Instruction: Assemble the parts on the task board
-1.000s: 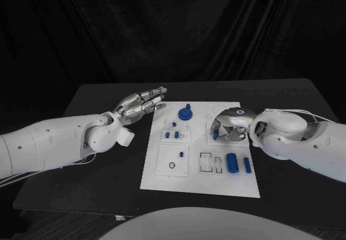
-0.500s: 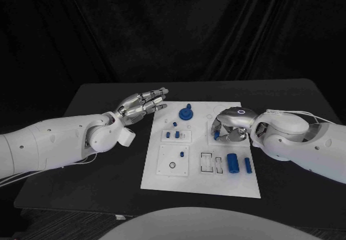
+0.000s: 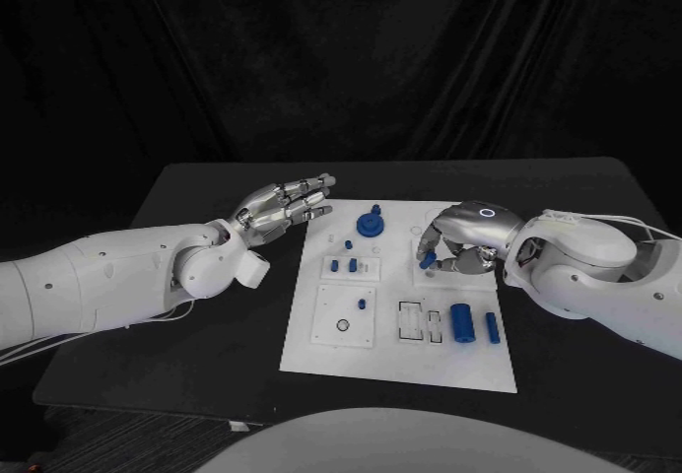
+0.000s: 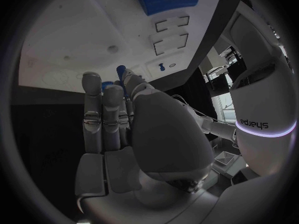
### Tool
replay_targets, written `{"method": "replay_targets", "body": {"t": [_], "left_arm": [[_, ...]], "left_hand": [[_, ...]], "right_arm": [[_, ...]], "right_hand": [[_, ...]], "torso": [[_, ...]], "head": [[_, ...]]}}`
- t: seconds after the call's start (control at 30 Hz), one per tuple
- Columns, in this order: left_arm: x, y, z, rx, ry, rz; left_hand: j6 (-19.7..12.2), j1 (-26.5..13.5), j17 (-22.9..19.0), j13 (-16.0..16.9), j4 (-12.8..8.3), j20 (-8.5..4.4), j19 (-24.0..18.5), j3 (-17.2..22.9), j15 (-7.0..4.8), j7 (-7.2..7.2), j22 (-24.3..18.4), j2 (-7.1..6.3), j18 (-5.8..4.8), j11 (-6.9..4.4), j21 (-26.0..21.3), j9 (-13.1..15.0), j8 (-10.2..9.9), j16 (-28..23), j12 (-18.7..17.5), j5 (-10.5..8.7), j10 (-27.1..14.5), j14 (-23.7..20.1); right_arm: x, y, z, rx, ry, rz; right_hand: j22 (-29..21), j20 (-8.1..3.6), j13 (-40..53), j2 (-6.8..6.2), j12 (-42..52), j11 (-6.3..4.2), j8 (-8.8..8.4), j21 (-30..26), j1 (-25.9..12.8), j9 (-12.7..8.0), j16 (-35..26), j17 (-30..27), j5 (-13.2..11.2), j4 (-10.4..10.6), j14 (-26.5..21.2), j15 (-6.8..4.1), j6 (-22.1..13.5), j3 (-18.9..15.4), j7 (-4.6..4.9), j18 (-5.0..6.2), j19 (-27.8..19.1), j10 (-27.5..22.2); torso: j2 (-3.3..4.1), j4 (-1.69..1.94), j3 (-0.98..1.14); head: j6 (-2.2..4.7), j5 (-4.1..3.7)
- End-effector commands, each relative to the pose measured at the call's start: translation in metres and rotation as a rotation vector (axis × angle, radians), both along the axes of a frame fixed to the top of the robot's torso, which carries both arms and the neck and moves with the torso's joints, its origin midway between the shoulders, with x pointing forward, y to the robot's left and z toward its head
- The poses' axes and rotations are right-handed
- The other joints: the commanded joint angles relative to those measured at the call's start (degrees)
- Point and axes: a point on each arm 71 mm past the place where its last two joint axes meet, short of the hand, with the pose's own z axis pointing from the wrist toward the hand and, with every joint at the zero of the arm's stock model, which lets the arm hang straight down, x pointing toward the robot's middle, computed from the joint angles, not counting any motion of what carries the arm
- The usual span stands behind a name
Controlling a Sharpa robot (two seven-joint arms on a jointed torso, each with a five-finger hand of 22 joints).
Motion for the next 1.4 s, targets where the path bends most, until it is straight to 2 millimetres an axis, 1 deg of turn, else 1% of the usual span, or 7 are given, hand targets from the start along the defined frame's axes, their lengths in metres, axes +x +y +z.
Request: {"method": "replay_targets", "body": {"t": [0.03,0.33,0.6,0.8,1.07,1.17,1.4], "left_arm": [[-0.001,-0.001,0.000,-0.013,-0.001,-0.008],[0.000,-0.002,0.000,-0.013,0.000,-0.011],[0.002,-0.005,-0.001,-0.015,0.000,-0.015],[0.002,-0.005,-0.001,-0.014,0.000,-0.015],[0.002,-0.003,-0.001,-0.012,-0.001,-0.009],[0.002,-0.004,-0.001,-0.012,-0.002,-0.011],[0.003,-0.006,-0.002,-0.013,-0.001,-0.015]], "left_hand": [[0.3,0.0,0.1,0.1,-0.3,0.31,-0.1,0.1,0.19,0.03,-0.1,0.58,1.10,0.31,0.1,0.1,0.2,0.3,0.2,0.27,0.0,0.1],[0.4,0.1,0.1,0.1,-0.4,0.31,-0.1,0.2,0.16,0.12,-0.1,0.57,1.10,0.41,0.1,0.1,0.3,0.3,0.3,0.48,0.1,0.1],[0.4,0.0,0.1,0.3,-0.6,0.31,-0.1,0.2,0.11,0.29,-0.2,0.48,1.10,0.64,0.1,0.1,0.3,0.3,0.8,0.64,0.8,0.1],[0.5,-0.1,0.1,0.3,-0.7,0.31,-0.1,0.2,0.09,0.34,-0.2,0.36,1.10,0.72,0.1,0.1,0.4,0.3,1.0,0.81,1.0,0.1],[0.5,-0.1,0.1,0.4,-0.7,0.32,-0.1,0.2,0.06,0.41,-0.2,0.36,1.10,0.80,0.1,0.1,0.5,0.3,1.2,1.07,1.3,0.2],[0.5,-0.1,0.1,0.4,-0.7,0.32,-0.1,0.2,0.06,0.41,-0.2,0.36,1.10,0.80,0.1,0.1,0.5,0.3,1.2,1.07,1.3,0.2],[0.5,-0.2,0.1,0.4,-0.8,0.33,-0.1,0.3,0.04,0.44,-0.2,0.36,1.11,0.85,0.1,0.1,0.5,0.3,1.2,1.22,1.4,0.2]], "right_arm": [[-0.003,0.004,0.014,0.022,-0.032,0.006],[-0.023,0.038,0.028,0.050,-0.032,0.113],[-0.037,0.081,0.008,0.006,0.023,0.206],[-0.043,0.106,-0.007,-0.030,0.037,0.252],[-0.048,0.126,-0.019,-0.051,0.054,0.289],[-0.050,0.129,-0.023,-0.058,0.059,0.297],[-0.052,0.135,-0.032,-0.069,0.074,0.305]], "right_hand": [[3.4,-0.41,0.2,0.38,-0.4,-1.09,-0.58,0.3,0.7,1.2,-0.3,-0.1,-0.4,0.0,0.2,-0.32,0.2,0.6,0.17,-0.55,-0.1,1.5],[3.6,-0.49,0.2,0.09,-1.0,-1.11,-1.41,1.5,0.9,1.0,-0.2,0.3,-0.3,-0.4,0.6,-0.38,0.1,1.7,0.22,-0.67,0.1,2.2],[3.7,-0.51,0.2,-0.20,-2.0,-0.93,-2.37,2.1,0.9,0.7,0.3,1.0,0.6,-0.8,1.1,-0.31,0.0,2.8,0.38,-0.73,0.2,2.4],[4.2,-0.50,0.2,-0.52,-2.5,-1.04,-2.64,5.1,0.1,0.6,2.5,3.8,0.4,-0.7,2.3,-0.35,0.5,3.2,0.27,-1.09,0.9,2.8],[4.6,-0.51,0.2,-0.73,-3.1,-1.04,-3.10,7.6,-0.4,0.5,4.6,6.3,0.5,-0.7,3.3,-0.38,0.6,3.6,0.25,-1.39,1.6,2.9],[4.8,-0.49,0.2,-0.87,-3.4,-1.01,-3.36,8.9,-0.7,0.5,5.6,7.4,0.6,-0.7,3.7,-0.34,0.6,3.8,0.27,-1.56,2.0,2.9],[4.8,-0.48,0.2,-0.94,-3.5,-1.00,-3.49,9.3,-0.8,0.4,5.9,7.8,0.8,-0.8,3.8,-0.34,0.6,4.0,0.27,-1.59,2.1,2.9]], "torso": [[-0.06,0.00,-0.06],[-0.16,0.08,-0.15],[-0.08,-0.14,-0.07],[-0.11,0.09,0.02],[0.04,0.40,0.08],[0.13,0.67,0.06],[0.15,0.59,-0.01]], "head": [[-0.01,0.06],[-0.01,0.09],[-0.01,0.51],[-0.01,0.18],[-0.01,0.01],[-0.01,-0.17],[-0.01,0.01]]}}
